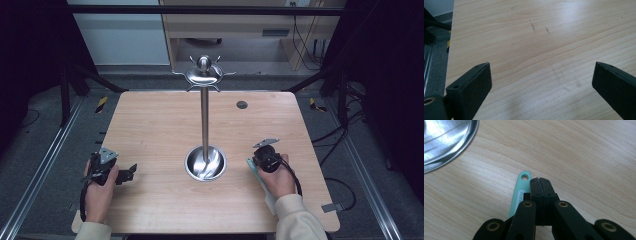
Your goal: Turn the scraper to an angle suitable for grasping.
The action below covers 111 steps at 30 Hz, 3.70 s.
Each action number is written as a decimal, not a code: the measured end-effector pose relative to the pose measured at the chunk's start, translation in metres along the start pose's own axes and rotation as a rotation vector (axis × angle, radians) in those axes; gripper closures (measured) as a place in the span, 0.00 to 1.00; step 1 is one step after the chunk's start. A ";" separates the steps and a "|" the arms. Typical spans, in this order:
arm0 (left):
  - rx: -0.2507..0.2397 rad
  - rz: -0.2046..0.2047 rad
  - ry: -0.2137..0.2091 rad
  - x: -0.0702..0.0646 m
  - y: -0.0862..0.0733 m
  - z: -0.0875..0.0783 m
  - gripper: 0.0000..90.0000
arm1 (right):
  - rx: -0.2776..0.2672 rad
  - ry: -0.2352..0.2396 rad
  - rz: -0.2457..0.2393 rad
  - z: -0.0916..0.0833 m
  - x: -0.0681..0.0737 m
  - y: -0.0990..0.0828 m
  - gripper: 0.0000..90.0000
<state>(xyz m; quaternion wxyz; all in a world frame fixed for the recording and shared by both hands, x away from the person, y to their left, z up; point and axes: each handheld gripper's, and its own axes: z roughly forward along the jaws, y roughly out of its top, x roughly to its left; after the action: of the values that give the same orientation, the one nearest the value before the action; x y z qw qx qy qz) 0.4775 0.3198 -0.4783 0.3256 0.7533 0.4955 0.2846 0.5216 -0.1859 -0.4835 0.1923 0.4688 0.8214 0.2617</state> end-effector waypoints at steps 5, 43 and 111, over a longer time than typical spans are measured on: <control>0.001 0.000 0.001 0.000 0.000 0.000 0.03 | 0.007 0.003 -0.004 0.002 0.001 0.000 1.00; 0.000 -0.007 0.010 0.001 -0.001 -0.002 0.03 | 0.002 0.213 -0.237 -0.017 0.063 0.003 1.00; 0.009 -0.015 0.011 0.004 -0.004 -0.003 0.03 | 0.424 0.238 -0.421 -0.009 0.086 0.047 0.78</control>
<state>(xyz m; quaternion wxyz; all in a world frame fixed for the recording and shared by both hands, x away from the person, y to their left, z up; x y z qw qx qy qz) 0.4743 0.3258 -0.4786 0.3218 0.7494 0.5043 0.2840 0.5060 -0.0930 -0.4538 0.0428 0.2842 0.9534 0.0922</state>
